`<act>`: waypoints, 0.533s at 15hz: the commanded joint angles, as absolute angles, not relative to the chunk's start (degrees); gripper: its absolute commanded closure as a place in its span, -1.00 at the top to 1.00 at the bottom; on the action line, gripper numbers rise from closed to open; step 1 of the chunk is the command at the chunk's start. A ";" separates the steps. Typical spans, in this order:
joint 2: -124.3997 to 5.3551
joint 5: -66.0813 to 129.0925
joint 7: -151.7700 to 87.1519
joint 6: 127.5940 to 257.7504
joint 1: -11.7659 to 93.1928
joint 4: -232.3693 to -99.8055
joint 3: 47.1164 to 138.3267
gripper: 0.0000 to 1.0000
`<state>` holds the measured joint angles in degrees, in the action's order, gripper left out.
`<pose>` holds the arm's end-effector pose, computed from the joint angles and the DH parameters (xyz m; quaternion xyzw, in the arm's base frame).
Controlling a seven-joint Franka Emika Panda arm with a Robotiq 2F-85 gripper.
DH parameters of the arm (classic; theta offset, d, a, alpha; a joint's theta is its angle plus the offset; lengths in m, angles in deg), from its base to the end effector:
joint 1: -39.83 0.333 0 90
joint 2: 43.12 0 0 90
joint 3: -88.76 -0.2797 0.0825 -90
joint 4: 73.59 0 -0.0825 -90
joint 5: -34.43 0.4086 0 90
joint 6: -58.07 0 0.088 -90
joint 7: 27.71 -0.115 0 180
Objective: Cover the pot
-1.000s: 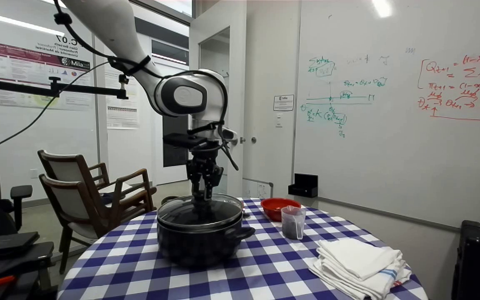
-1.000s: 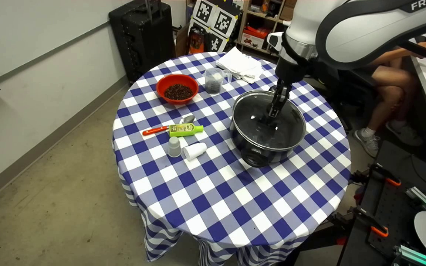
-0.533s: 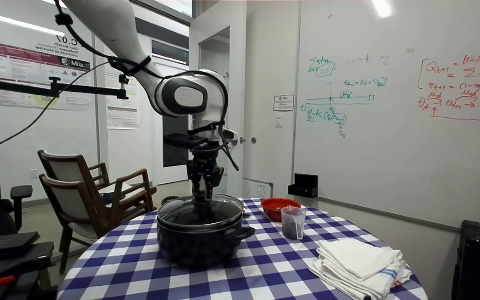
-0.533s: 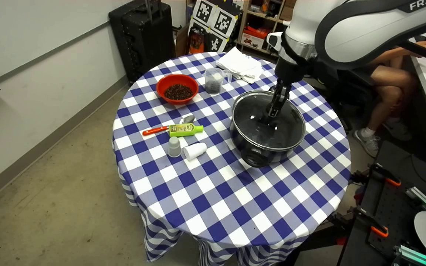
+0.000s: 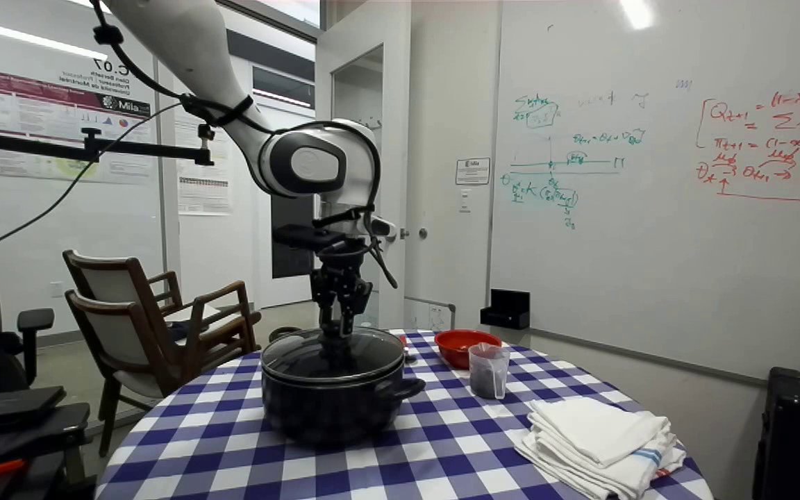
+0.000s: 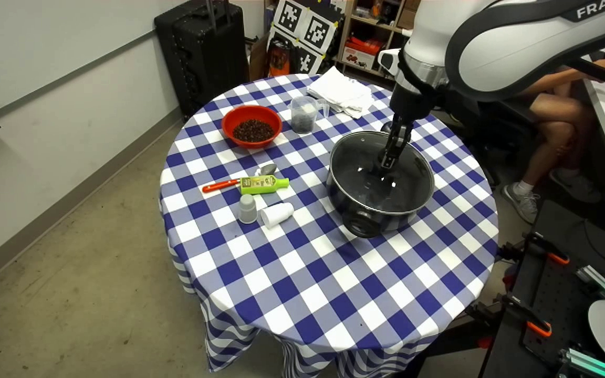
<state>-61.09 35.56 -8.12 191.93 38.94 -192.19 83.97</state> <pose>0.5867 0.0411 0.2152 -0.9803 -0.1949 0.0203 0.0229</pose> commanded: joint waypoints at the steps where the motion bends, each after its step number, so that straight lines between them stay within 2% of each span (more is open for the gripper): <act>1: -60.20 36.67 -7.18 190.76 38.52 -192.01 83.62 -0.50; 8: -60.28 36.74 -7.40 191.10 38.48 -192.18 83.70 -0.50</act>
